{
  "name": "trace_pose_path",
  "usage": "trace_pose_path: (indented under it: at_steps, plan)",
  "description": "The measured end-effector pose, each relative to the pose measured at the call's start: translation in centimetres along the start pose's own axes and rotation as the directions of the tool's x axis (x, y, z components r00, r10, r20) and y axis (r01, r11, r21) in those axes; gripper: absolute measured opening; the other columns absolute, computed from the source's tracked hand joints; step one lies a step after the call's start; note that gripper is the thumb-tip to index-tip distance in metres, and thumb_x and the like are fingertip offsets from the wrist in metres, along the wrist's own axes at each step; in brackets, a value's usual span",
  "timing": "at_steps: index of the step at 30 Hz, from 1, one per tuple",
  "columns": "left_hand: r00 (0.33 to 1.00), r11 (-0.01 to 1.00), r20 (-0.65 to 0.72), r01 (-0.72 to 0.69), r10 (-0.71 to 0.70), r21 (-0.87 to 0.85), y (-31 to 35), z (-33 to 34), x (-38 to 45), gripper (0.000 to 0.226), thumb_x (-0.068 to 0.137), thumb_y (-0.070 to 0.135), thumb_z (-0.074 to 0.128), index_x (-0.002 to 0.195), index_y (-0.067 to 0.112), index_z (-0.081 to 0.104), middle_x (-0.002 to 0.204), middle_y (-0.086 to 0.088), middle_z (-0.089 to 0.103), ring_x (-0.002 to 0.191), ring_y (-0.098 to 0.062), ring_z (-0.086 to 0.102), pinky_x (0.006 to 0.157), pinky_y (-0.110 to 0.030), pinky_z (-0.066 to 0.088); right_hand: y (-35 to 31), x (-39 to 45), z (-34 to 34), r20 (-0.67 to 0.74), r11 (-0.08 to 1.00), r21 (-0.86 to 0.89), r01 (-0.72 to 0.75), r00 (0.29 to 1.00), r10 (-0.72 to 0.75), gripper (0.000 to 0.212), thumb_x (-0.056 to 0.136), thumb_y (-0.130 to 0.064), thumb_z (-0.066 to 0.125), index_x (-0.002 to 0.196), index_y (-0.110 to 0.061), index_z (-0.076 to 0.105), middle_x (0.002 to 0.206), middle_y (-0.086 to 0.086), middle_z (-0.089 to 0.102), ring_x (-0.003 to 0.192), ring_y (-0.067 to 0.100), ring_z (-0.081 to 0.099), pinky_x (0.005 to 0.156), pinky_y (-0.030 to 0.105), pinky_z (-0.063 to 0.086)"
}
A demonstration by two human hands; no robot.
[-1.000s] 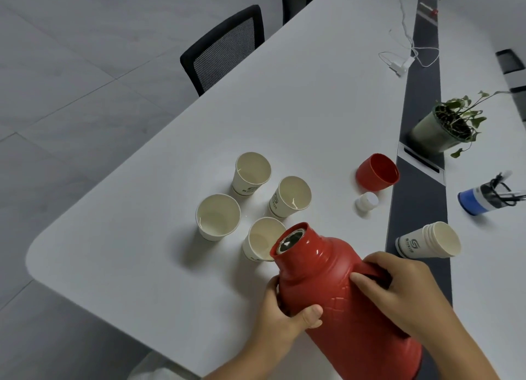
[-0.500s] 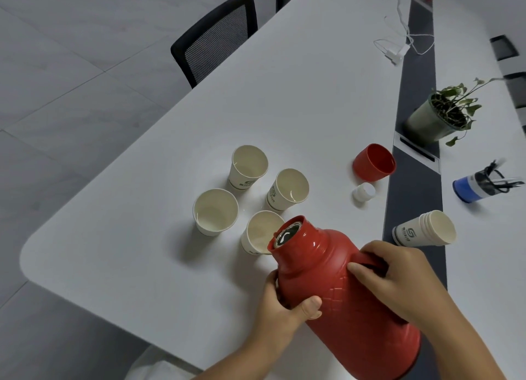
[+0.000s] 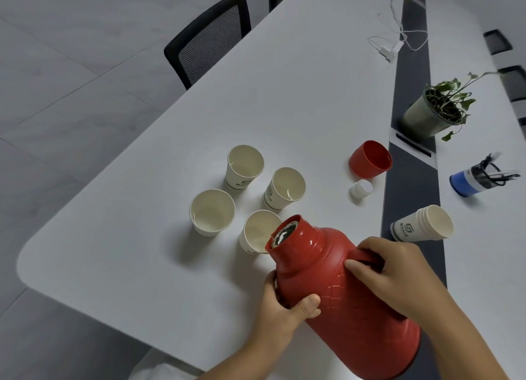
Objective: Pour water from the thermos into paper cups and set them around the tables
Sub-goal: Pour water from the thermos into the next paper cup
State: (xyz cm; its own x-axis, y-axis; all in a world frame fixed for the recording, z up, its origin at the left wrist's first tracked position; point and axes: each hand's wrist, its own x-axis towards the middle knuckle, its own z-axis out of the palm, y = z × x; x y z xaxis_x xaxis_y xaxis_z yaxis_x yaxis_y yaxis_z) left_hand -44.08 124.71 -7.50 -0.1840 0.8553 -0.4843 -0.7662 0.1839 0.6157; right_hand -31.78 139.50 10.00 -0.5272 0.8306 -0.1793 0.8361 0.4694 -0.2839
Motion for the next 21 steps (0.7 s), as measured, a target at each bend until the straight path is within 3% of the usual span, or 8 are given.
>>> trace_pose_path:
  at_steps: [21]
  plan:
    - [1.000,1.000,0.015,0.019,-0.019,-0.005,0.28,0.21,-0.42,0.085,0.074,0.016,0.099,0.143,0.013,0.049,0.132,-0.017,0.069,0.109,-0.038,0.078,0.087,-0.056,0.067,1.00,0.38,0.16,0.027,0.999,-0.041,-0.015,1.000,0.016,0.017,0.090,-0.044,0.084,0.102,-0.040,0.073,0.080,-0.025,0.070,0.075,0.001,0.070,0.072,0.025,0.058]
